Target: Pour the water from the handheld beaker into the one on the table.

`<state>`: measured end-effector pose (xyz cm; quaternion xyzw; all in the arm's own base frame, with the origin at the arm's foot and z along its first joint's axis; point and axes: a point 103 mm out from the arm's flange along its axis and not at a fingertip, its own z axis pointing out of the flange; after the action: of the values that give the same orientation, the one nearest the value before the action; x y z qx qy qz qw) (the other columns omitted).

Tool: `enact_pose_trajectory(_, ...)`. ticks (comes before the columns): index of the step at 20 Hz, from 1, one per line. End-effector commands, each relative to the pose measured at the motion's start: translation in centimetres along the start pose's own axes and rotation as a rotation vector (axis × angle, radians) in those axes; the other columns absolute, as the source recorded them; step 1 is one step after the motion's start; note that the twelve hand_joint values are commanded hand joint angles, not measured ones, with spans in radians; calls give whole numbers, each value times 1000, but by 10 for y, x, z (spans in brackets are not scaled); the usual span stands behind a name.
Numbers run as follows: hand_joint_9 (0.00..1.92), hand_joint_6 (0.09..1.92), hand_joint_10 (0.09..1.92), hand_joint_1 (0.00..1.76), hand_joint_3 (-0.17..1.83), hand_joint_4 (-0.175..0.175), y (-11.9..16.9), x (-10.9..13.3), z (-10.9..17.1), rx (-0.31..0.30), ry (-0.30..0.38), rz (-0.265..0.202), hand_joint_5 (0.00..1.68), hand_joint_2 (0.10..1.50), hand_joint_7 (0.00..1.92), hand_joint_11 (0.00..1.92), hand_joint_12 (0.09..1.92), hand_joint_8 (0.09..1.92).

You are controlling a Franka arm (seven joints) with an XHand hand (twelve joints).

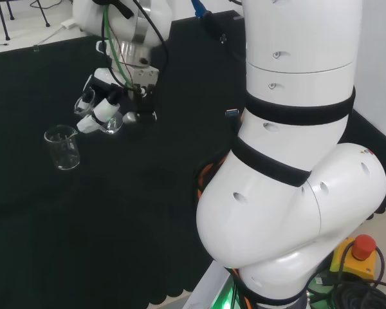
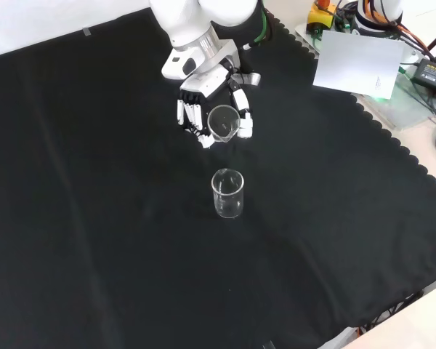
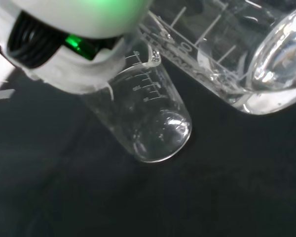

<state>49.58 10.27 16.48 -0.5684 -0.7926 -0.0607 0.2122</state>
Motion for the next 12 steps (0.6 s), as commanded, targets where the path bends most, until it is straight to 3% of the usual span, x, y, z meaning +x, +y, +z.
enact_pose_trajectory(1, 1648, 205, 87, 1157, 511, 175, 23, 6, -10, 8, -96, 19, 1482, 675, 1760, 926, 1051, 87)
enact_pose_trajectory(12, 1653, 203, 87, 1158, 516, 175, 44, 6, -8, 75, -212, 40, 1483, 673, 1763, 935, 1051, 87)
